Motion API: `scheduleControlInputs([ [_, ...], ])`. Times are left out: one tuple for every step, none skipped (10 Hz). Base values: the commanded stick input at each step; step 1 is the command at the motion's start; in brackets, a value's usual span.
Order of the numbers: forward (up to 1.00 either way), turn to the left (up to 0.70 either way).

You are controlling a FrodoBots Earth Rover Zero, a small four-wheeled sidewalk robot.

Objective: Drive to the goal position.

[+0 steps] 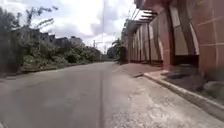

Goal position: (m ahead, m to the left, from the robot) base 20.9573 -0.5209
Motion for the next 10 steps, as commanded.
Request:
scheduleControlInputs([
  [1.0, 0.0],
  [1.0, 0.0],
  [1.0, 0.0],
  [1.0, 0.0],
  [1.0, 0.0],
  [1.0, 0.0],
  [1.0, 0.0],
  [1.0, 0.0],
  [1.0, 0.0],
  [1.0, 0.0],
])
